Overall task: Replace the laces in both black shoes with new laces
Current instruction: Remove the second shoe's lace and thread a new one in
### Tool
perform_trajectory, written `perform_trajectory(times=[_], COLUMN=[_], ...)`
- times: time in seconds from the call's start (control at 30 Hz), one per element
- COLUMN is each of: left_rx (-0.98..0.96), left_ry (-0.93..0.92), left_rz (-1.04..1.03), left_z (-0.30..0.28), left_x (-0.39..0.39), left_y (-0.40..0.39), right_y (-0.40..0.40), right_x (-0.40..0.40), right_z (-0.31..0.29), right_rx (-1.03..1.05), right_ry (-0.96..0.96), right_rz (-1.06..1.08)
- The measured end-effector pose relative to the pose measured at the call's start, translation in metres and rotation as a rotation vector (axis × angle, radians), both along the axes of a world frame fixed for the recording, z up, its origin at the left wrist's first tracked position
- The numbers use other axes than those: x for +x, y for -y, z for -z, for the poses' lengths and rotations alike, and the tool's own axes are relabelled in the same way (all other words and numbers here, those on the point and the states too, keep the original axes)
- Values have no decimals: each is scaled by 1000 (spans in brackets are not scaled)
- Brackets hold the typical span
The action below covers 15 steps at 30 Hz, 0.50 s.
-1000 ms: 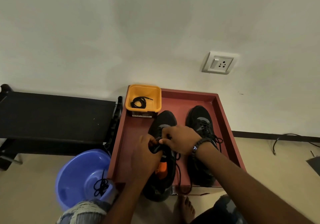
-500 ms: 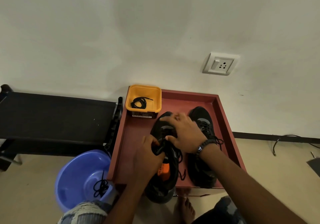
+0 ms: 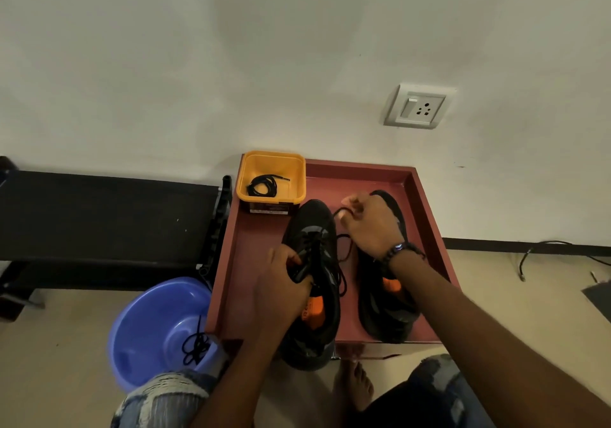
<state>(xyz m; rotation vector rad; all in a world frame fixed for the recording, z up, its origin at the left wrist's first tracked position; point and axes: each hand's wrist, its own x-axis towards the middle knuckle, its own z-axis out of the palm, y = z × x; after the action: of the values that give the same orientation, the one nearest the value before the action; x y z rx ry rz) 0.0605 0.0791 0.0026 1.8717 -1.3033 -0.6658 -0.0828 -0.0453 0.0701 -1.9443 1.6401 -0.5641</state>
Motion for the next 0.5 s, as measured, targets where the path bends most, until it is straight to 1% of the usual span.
perform_trajectory(times=[0.07, 0.17, 0.2, 0.23, 0.33, 0.4, 0.43, 0.5], left_rx=[4, -8, -14, -16, -12, 1, 3, -4], left_ry=[-6, -35, -41, -40, -48, -55, -50, -43], left_rz=[4, -3, -2, 0, 1, -10, -12, -11], left_z=[2, 4, 4, 5, 6, 6, 6, 7], left_x=[0, -2, -2, -2, -2, -1, 0, 0], left_y=[1, 3, 3, 3, 3, 3, 4, 5], right_y=[-12, -26, -27, -27, -23, -22, -19, -8], right_x=[-3, 7, 11, 14, 19, 21, 19, 11], right_z=[6, 13, 16, 14, 9, 3, 3, -2], right_rx=[-33, -137, -122, -112, -137, -221, -263, -236], right_ry=[-129, -319, -391, -445, -535, -564, -496, -193], right_rz=[-202, -603, -688, -724, -735, -686, -592, -229])
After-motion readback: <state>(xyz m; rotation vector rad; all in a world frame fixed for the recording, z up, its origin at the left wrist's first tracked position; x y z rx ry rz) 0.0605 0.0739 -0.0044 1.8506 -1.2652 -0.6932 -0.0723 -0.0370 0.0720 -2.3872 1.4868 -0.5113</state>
